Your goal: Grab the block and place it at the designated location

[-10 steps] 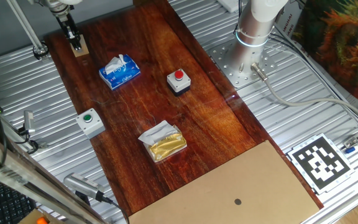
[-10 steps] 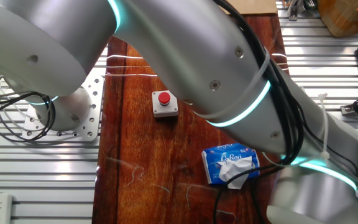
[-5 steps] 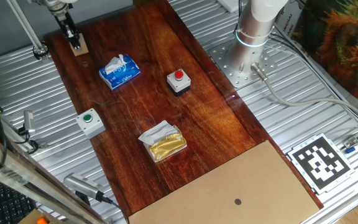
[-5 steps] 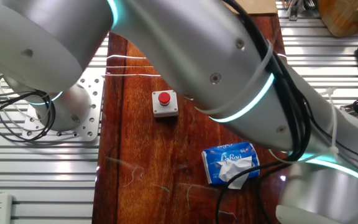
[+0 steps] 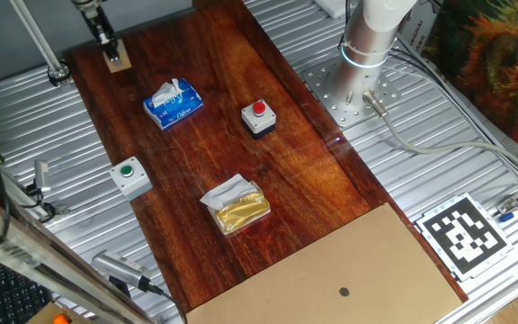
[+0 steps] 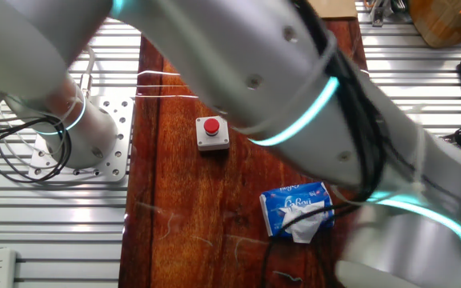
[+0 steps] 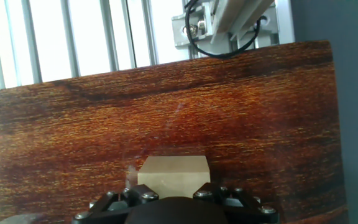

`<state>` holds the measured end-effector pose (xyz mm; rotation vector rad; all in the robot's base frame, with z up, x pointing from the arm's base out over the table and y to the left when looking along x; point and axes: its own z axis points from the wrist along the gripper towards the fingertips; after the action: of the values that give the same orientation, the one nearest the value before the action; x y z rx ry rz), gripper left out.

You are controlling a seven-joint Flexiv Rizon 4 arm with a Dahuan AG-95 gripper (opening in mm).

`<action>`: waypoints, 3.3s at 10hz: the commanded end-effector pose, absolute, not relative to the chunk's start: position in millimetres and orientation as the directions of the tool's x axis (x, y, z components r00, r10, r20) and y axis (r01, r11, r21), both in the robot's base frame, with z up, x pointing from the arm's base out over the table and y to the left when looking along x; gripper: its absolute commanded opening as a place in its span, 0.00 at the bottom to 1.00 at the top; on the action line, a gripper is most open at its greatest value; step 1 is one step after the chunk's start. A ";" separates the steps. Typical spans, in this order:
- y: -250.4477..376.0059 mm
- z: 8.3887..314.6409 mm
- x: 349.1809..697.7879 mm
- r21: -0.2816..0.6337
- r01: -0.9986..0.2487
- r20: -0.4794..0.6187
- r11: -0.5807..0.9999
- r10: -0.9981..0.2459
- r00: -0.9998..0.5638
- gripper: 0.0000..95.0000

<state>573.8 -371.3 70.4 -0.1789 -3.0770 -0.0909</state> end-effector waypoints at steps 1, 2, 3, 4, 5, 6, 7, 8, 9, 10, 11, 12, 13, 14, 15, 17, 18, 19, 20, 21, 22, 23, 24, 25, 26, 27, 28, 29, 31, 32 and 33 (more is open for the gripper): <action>-371.1 75.2 567.1 0.061 0.118 0.065 0.991 0.114 -0.991 0.20; -370.2 79.2 559.2 0.060 0.115 0.063 0.992 0.112 -0.992 0.20; -369.2 82.8 554.4 0.064 0.116 0.062 0.991 0.113 -0.992 0.20; -364.3 90.3 549.5 0.064 0.121 0.064 0.991 0.117 -0.991 0.20; -361.3 93.4 548.2 0.061 0.123 0.065 0.990 0.119 -0.991 0.20; -341.9 105.1 542.8 0.065 0.144 0.068 0.987 0.140 -0.988 0.20; -327.1 111.3 537.8 0.061 0.155 0.067 0.986 0.151 -0.986 0.20; -313.0 117.2 531.4 0.062 0.170 0.068 0.984 0.166 -0.984 0.20; -297.2 122.7 525.5 0.061 0.183 0.070 0.981 0.178 -0.981 0.20; -281.1 128.4 521.7 0.060 0.198 0.070 0.978 0.193 -0.979 0.20; -266.3 131.8 518.9 0.057 0.209 0.070 0.976 0.205 -0.976 0.20; -253.9 133.0 516.7 0.058 0.221 0.067 0.973 0.217 -0.974 0.20; -244.2 134.3 515.7 0.061 0.224 0.065 0.973 0.221 -0.973 0.20; -244.4 136.9 515.9 0.068 0.222 0.059 0.973 0.218 -0.974 0.20; -244.2 137.4 515.9 0.070 0.223 0.055 0.972 0.220 -0.974 0.20; -243.1 139.3 517.2 0.064 0.210 0.051 0.976 0.207 -0.977 0.20; -242.3 140.2 518.5 0.064 0.212 0.052 0.975 0.209 -0.977 0.20; -238.8 142.3 523.6 0.062 0.217 0.056 0.974 0.214 -0.975 0.20; -227.1 148.6 538.4 0.058 0.227 0.057 0.972 0.224 -0.973 0.20; -221.4 151.3 544.8 0.062 0.235 0.056 0.970 0.232 -0.971 0.20; -209.2 157.2 557.5 0.056 0.237 0.057 0.970 0.234 -0.971 0.20; -195.6 163.8 570.4 0.054 0.245 0.057 0.968 0.242 -0.969 0.20; -185.7 168.0 578.5 0.050 0.254 0.060 0.966 0.251 -0.966 0.20; -178.5 171.1 584.0 0.041 0.254 0.058 0.966 0.252 -0.966 0.20; -167.9 175.7 591.7 0.037 0.254 0.056 0.966 0.252 -0.966 0.20; -161.4 178.3 596.0 0.037 0.254 0.055 0.966 0.252 -0.966 0.20; -153.7 181.4 600.7 0.038 0.252 0.055 0.967 0.250 -0.967 0.20; -145.8 184.8 605.5 0.037 0.252 0.056 0.967 0.249 -0.967 0.20; -120.2 194.4 618.5 0.020 0.254 0.052 0.967 0.253 -0.966 0.20; -105.8 199.6 624.5 0.017 0.254 0.050 0.967 0.253 -0.966 0.20; -93.6 203.7 629.3 0.012 0.254 0.048 0.967 0.254 -0.966 0.20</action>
<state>629.8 -91.9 203.9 -0.3959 -3.0675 -0.0292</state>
